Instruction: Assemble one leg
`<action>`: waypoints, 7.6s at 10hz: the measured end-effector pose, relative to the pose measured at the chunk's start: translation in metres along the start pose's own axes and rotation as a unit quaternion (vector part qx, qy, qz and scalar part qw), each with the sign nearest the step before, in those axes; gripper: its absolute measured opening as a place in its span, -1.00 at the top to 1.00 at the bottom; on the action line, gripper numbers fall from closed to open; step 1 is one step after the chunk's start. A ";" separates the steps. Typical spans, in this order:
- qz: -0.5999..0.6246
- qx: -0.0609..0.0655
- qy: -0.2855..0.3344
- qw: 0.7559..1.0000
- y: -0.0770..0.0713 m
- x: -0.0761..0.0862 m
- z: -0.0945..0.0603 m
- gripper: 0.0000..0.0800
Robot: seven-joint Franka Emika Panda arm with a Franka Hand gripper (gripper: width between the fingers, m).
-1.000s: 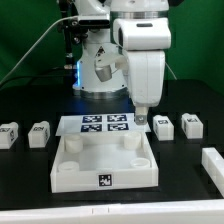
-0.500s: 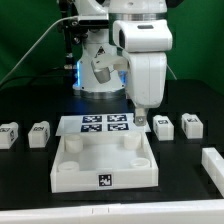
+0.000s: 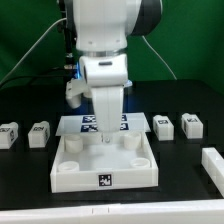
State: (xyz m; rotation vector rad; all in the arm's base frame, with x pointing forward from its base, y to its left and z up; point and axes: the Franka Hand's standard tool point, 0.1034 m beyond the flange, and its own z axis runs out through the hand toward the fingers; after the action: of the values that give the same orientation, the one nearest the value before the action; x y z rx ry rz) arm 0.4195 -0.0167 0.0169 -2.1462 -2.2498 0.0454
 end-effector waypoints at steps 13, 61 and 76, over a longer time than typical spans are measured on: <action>0.006 0.001 0.002 1.000 0.003 -0.003 0.007 0.85; 0.637 0.068 0.001 0.768 0.044 0.182 -0.026 -0.62; 0.603 0.309 -0.308 0.668 -0.028 0.214 0.007 -0.62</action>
Offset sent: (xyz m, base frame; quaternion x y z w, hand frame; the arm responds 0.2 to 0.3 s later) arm 0.0000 0.0000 0.0000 0.0000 0.0000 0.0000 1.0000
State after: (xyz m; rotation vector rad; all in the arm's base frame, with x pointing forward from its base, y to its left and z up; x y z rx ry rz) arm 0.3809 0.1956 0.0116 -2.8020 -0.2136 1.4382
